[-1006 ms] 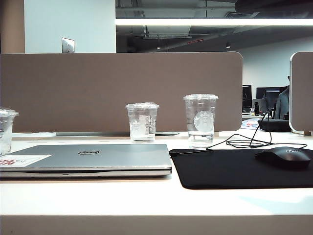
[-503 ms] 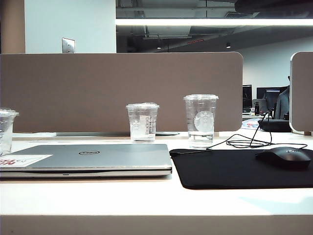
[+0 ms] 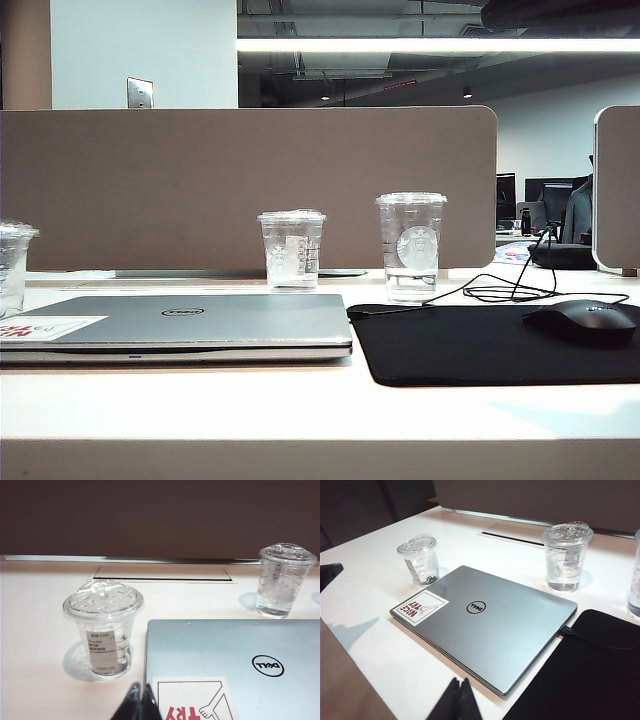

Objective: Pick up the coffee cup on the left and place it on the left side of the laptop.

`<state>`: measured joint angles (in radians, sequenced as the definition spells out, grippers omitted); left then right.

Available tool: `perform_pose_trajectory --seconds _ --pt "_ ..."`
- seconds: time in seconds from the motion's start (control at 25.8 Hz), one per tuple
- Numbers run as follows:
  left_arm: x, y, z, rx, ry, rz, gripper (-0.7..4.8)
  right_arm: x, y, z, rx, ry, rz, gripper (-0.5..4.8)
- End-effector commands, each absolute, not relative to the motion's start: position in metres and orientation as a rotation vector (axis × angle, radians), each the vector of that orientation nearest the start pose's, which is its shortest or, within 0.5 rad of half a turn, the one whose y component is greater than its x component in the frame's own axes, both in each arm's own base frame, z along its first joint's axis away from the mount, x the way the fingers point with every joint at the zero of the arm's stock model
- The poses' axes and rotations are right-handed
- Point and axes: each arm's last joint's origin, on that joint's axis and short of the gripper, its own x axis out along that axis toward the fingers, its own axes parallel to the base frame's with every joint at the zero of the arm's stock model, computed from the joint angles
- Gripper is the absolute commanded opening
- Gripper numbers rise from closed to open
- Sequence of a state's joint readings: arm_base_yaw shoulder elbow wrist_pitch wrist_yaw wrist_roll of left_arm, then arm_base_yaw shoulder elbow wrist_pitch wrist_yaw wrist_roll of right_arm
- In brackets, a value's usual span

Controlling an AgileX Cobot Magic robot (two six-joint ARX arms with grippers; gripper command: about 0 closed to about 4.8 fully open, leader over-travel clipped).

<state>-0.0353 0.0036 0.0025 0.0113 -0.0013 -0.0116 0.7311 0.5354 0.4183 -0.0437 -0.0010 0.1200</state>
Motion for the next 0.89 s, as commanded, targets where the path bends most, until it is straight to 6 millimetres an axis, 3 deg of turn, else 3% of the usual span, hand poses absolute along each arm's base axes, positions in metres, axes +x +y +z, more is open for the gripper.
perform_pose_trajectory --seconds 0.04,0.54,0.89 --pt "0.097 -0.003 0.167 -0.012 -0.024 -0.032 -0.05 0.103 0.092 0.257 0.068 0.174 0.723 -0.04" --pt "0.097 -0.003 0.167 -0.012 -0.024 -0.032 -0.05 0.103 0.092 0.257 0.068 0.173 0.710 -0.04" --pt "0.097 -0.003 0.167 -0.012 -0.024 -0.032 -0.05 0.116 0.063 0.247 0.091 0.089 0.285 -0.04"
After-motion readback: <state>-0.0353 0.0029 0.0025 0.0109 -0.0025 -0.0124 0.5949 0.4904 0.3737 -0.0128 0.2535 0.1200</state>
